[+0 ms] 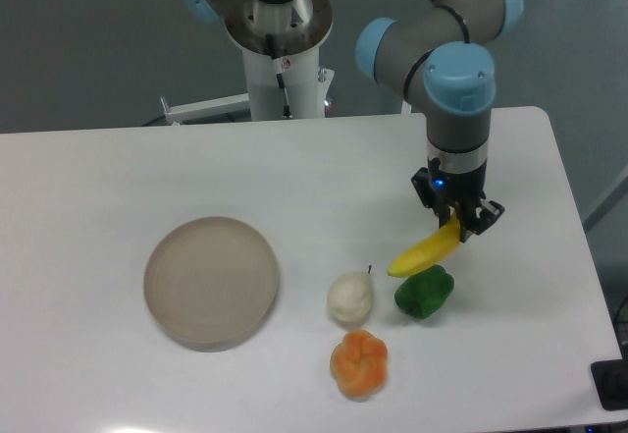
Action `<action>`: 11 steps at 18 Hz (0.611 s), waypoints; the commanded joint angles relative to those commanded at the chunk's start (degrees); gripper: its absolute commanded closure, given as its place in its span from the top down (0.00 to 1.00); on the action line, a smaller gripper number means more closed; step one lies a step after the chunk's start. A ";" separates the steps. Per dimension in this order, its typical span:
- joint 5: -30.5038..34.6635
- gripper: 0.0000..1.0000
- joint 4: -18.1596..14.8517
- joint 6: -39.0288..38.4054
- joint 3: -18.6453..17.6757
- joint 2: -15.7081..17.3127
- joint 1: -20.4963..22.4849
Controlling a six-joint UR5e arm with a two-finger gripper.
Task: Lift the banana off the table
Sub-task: 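Lift the gripped banana up off the table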
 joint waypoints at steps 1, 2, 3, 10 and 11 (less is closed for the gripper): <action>-0.09 0.21 -0.71 0.00 0.80 -0.26 -0.09; 0.00 0.21 -0.72 0.00 1.24 -0.44 -0.09; -0.17 0.21 -0.80 0.00 1.85 -0.44 -0.09; 0.00 0.21 -0.89 -0.09 2.03 -0.62 -0.27; 0.09 0.21 -0.89 -0.09 2.03 -0.62 -0.18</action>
